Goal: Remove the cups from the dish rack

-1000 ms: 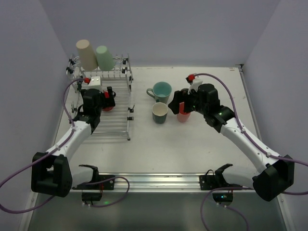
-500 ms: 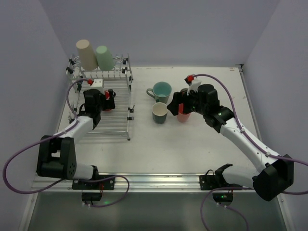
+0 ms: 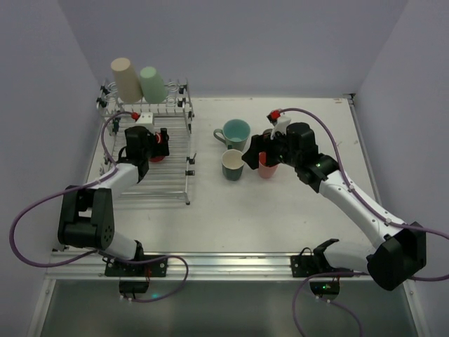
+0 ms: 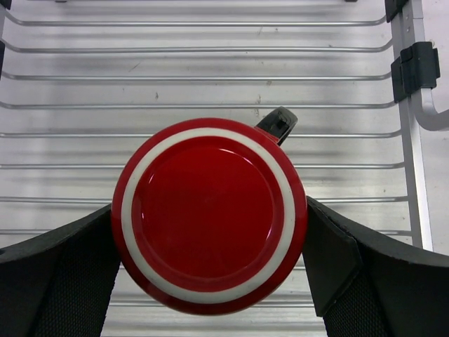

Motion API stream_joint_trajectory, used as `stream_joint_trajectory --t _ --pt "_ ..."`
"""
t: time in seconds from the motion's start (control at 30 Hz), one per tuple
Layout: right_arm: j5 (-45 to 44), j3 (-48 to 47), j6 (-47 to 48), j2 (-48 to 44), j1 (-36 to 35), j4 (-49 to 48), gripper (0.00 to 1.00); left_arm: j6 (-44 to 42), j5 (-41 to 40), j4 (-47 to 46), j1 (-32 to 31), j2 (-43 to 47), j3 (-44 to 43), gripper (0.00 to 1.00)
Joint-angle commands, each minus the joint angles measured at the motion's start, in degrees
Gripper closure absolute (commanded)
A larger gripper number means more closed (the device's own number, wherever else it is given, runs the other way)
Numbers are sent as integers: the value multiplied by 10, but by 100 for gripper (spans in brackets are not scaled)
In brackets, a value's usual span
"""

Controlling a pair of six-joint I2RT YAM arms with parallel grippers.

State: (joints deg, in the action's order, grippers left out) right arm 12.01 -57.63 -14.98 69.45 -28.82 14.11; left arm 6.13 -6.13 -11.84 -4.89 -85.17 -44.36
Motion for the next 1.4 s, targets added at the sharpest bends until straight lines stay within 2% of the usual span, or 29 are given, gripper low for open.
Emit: stream_joint_trajectory --t 0.0,0.07,0.1,0.17,0.2,0.3,0.4,0.5,0.7,0.93,1.07,1.1,1.2,1.37 --pt "13 -3 -4 0 1 -22 1 -18 -1 -45 5 -11 -23 1" --pt "13 -1 -4 -5 2 -22 1 -16 0 -48 5 -12 -19 5" --pt "12 0 -5 -6 1 -22 1 -15 1 -47 5 -11 -16 12" --pt "13 1 -5 -12 1 -24 1 -9 -1 -46 5 -4 -7 20" --pt "14 1 -7 -13 1 -25 1 -6 -1 -44 5 4 -5 30" --pt "24 4 -12 -25 0 -28 1 12 -2 -30 4 33 5 46" --pt "29 15 -19 -44 0 -39 1 28 6 -17 3 87 20 56" --pt "37 29 -43 -65 0 -58 2 49 30 -6 1 146 33 62" --pt "102 79 -166 -112 -7 -166 4 112 81 8 -20 287 71 69" --pt "92 159 -295 -163 -54 -332 7 204 168 8 -75 427 104 73" --pt "71 200 -316 -169 -133 -433 10 282 219 -62 -133 473 115 74" --pt "73 204 -318 -165 -142 -434 11 297 227 -73 -137 475 115 75" --pt "96 215 -337 -139 -154 -534 13 353 264 -137 -142 478 125 75" --pt "115 196 -352 -100 -160 -561 16 424 271 -227 -151 498 147 76"
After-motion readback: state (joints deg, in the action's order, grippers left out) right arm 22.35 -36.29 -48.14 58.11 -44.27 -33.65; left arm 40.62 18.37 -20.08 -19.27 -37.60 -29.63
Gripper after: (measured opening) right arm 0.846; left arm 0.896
